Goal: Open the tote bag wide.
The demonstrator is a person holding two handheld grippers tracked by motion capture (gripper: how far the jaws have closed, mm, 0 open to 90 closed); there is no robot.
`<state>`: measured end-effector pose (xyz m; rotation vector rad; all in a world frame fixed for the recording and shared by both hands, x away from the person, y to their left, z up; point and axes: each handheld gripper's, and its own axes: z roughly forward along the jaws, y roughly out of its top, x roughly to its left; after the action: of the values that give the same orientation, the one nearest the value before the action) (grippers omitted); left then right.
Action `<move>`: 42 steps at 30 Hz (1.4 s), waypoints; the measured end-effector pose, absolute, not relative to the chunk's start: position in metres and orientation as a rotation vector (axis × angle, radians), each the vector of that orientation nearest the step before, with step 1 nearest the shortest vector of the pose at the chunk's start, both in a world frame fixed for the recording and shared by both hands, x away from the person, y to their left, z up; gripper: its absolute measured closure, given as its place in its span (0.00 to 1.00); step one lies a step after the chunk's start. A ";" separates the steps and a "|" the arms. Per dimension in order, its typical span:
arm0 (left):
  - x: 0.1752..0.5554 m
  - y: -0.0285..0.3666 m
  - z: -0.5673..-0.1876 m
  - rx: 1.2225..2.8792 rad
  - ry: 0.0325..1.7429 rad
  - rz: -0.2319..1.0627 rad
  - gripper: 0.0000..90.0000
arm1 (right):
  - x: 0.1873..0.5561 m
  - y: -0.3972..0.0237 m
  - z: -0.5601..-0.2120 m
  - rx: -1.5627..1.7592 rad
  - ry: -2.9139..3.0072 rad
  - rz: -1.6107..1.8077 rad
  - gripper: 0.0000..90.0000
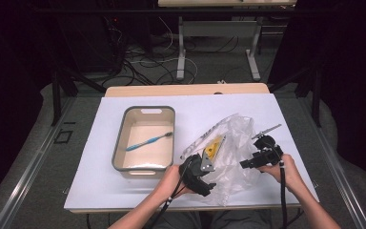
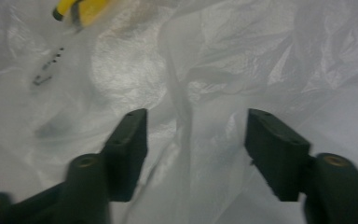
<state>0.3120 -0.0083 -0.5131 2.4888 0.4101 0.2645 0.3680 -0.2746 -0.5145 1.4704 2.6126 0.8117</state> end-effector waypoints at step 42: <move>0.311 -0.013 -0.508 2.391 0.503 0.227 0.24 | 0.358 -0.259 -0.487 1.388 2.553 0.897 0.09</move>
<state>0.3108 -0.0134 -0.5084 2.3913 0.5027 0.2267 0.3582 -0.2592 -0.4869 1.3881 2.5525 0.8968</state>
